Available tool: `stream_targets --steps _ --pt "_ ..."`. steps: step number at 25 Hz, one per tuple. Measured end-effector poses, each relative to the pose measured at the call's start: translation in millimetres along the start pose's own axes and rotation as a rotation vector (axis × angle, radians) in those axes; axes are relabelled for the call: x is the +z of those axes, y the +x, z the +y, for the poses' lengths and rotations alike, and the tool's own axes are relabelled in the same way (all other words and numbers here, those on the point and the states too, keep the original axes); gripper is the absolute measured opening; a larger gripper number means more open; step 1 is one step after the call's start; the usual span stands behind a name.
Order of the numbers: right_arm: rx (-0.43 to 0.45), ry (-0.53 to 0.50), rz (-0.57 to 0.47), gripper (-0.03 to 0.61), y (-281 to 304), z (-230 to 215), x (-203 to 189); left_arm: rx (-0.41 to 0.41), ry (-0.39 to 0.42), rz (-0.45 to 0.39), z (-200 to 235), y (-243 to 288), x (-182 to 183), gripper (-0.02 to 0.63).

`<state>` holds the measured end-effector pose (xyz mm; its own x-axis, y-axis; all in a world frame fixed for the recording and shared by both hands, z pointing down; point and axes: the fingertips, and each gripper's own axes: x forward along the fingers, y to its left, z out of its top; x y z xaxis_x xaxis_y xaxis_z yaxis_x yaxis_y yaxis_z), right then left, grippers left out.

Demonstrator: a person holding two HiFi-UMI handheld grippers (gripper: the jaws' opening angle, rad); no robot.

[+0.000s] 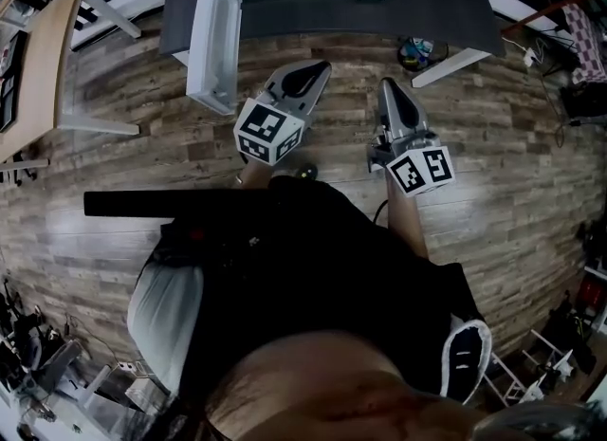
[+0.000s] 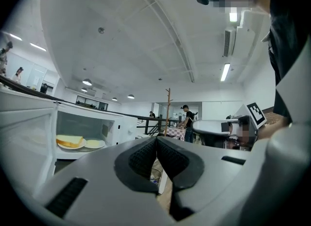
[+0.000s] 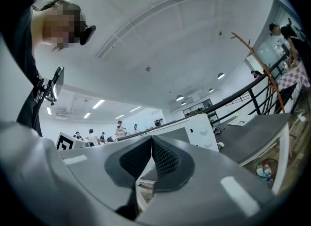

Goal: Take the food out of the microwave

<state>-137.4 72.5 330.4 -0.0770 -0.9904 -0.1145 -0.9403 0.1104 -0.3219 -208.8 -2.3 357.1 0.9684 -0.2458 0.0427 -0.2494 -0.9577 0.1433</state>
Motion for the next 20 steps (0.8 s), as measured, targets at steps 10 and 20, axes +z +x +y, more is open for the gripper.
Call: stream_targets --steps 10,20 --pt "0.036 0.049 -0.004 0.0 39.8 -12.0 -4.2 0.04 0.008 -0.004 34.8 7.6 4.8 0.008" --pt "0.064 0.049 0.014 0.0 47.6 -23.9 -2.1 0.059 0.002 -0.001 35.5 21.5 4.0 0.008"
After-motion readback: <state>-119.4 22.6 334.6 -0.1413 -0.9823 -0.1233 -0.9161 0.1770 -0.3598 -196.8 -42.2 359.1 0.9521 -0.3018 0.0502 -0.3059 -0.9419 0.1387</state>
